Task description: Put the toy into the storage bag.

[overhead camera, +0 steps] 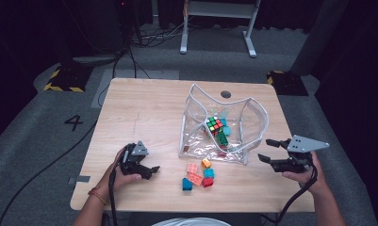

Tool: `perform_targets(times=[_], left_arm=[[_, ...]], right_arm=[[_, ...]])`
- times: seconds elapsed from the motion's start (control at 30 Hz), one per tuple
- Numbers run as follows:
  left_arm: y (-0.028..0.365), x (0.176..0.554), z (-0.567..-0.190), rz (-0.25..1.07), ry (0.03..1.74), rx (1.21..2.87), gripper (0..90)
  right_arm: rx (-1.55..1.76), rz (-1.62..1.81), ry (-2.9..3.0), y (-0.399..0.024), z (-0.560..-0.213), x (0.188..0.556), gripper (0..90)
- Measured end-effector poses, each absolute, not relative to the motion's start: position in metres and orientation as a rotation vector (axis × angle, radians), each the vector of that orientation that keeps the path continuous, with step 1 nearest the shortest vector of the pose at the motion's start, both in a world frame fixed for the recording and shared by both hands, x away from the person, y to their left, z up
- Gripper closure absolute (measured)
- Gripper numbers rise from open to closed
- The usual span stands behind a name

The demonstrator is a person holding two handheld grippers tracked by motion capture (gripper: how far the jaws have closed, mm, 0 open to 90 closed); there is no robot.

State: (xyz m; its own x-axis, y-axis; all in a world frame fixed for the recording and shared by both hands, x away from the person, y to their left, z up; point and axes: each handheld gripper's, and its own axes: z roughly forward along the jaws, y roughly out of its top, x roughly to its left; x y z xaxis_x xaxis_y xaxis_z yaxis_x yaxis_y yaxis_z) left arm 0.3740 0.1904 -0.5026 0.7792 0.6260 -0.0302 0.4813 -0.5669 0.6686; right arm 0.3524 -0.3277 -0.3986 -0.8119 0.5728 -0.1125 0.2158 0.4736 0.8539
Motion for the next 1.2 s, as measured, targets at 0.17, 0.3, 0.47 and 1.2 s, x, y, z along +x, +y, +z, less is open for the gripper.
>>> perform_targets(times=[0.17, 0.3, 0.47, 1.2], left_arm=[[0.19, 0.374, -0.503, 0.274, 0.82, 2.283, 9.5], [0.19, 0.374, -0.503, 0.274, 0.819, 2.284, 9.5], [0.19, 0.374, -0.503, 0.275, 0.819, 2.285, 9.5], [0.19, 0.374, -0.503, 0.274, 0.819, 2.284, 9.5]], right_arm=[[0.657, 1.259, 2.405, -0.317, -0.42, 0.35, 36.1], [0.633, 1.258, 2.451, -0.305, -0.435, 0.348, 37.2], [0.599, 1.262, 2.512, -0.287, -0.451, 0.345, 38.2], [0.335, 1.247, 2.724, -0.196, -0.484, 0.331, 43.1]])
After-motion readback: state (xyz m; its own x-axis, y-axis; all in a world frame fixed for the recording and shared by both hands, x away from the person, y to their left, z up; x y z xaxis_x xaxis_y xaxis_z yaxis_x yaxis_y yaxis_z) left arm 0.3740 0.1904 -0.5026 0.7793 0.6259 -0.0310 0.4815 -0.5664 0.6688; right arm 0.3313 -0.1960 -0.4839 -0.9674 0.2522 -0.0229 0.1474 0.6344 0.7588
